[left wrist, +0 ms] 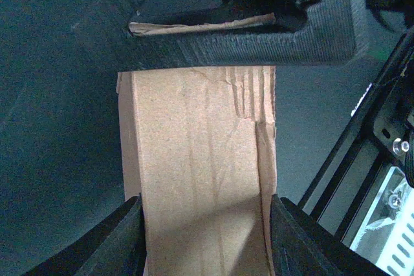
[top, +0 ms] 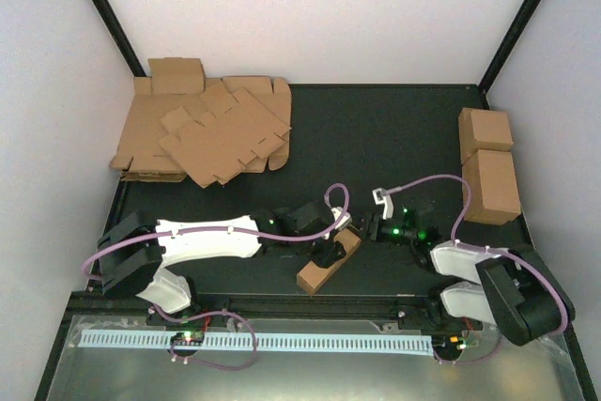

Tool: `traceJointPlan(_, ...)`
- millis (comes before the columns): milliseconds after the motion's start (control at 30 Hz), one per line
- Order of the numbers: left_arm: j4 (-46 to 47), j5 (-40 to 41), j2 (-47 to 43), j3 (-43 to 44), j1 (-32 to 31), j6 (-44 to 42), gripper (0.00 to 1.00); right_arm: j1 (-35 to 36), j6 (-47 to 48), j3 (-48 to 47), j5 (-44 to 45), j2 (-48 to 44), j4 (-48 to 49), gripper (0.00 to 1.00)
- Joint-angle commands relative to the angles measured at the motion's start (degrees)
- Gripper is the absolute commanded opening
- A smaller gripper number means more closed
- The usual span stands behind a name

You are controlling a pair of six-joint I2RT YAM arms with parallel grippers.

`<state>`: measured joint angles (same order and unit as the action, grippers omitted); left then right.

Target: Fold the paper box

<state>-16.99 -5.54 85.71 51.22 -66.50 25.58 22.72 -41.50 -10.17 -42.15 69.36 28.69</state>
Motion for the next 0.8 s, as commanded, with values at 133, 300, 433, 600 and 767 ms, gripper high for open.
traceJointPlan(133,-4.98,0.43,3.31,-1.44,-0.47,-0.01,0.50,-1.61,-8.76,6.10,-6.77,12.99,26.63,0.58)
traceJointPlan(300,-5.10,0.58,3.23,-1.53,-0.47,0.01,0.50,-2.91,-16.13,8.09,-7.47,18.97,36.20,0.66)
traceJointPlan(433,-4.89,0.50,3.46,-1.52,-0.43,0.09,0.50,-3.03,-21.13,9.81,-6.97,22.86,43.76,0.68)
traceJointPlan(600,-4.73,0.27,3.75,-1.59,-0.42,0.08,0.50,-3.09,-23.81,10.48,-7.56,31.77,53.33,0.69)
traceJointPlan(767,-4.55,0.35,3.49,-1.93,-0.46,0.36,0.50,-3.17,-23.14,10.24,-7.66,38.30,59.24,0.57)
